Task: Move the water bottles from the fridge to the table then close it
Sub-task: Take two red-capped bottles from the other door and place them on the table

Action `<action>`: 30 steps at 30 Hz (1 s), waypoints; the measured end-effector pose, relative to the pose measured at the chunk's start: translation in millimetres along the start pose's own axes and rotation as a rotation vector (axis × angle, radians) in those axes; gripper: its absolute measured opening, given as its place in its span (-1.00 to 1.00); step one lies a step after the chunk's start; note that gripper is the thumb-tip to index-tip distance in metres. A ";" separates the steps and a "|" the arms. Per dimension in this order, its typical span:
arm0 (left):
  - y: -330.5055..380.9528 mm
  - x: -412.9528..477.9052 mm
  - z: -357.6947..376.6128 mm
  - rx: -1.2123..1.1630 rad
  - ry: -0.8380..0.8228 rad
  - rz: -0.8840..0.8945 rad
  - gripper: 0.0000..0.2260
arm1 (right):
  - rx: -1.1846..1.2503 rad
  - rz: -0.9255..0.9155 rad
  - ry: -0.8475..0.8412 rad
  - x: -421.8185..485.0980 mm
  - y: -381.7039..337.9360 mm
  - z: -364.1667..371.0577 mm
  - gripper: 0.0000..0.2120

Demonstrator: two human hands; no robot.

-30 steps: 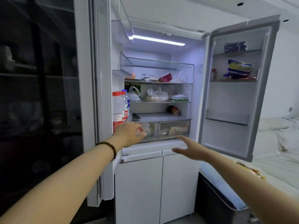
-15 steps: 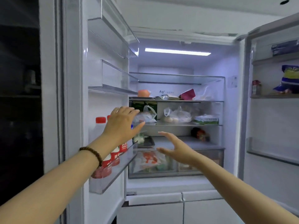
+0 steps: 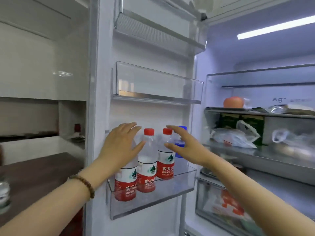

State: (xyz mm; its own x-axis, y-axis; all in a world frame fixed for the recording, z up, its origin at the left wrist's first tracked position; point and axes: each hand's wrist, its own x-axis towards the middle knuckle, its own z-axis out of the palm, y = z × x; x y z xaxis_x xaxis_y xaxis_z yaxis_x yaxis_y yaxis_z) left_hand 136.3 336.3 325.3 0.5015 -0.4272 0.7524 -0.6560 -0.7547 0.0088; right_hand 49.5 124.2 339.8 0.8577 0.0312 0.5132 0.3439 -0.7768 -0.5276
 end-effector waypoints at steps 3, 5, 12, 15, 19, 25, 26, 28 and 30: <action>1.6 -7.9 -3.4 -0.144 -0.027 -0.113 -0.45 | 0.041 -0.116 -0.033 21.2 0.7 9.3 -0.41; 5.5 -11.5 -3.2 -0.289 -0.001 -0.184 -0.42 | 0.058 -0.158 -0.065 32.8 1.3 19.4 -0.40; 6.3 -12.1 12.1 -0.697 0.033 -0.465 -0.49 | 0.347 -0.077 -0.117 54.5 3.0 48.1 -0.49; 5.2 -13.2 19.0 -0.798 0.060 -0.517 -0.54 | 0.396 -0.034 -0.003 55.5 -1.3 55.3 -0.59; 8.8 -11.5 16.8 -0.859 0.122 -0.542 -0.69 | 0.425 -0.022 0.026 52.1 -2.0 58.1 -0.58; 24.3 -13.8 12.8 -0.877 0.254 -0.575 -0.74 | 0.521 -0.013 -0.007 42.7 1.4 55.4 -0.54; 28.3 -13.3 12.3 -0.842 0.281 -0.592 -0.71 | 0.529 -0.025 -0.016 40.6 2.1 56.1 -0.55; 35.2 -12.8 11.9 -0.789 0.327 -0.622 -0.70 | 0.547 -0.040 0.000 36.4 3.1 56.9 -0.58; 41.6 -14.3 10.9 -0.786 0.379 -0.638 -0.72 | 0.583 -0.041 0.031 31.5 3.8 56.2 -0.61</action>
State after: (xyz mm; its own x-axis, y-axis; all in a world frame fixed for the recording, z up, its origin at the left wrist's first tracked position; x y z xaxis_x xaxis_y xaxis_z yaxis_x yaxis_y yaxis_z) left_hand 107.9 305.6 307.8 0.7605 0.2153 0.6126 -0.5813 -0.1946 0.7901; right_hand 99.3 157.6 316.0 0.8306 0.0289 0.5561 0.5377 -0.3007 -0.7877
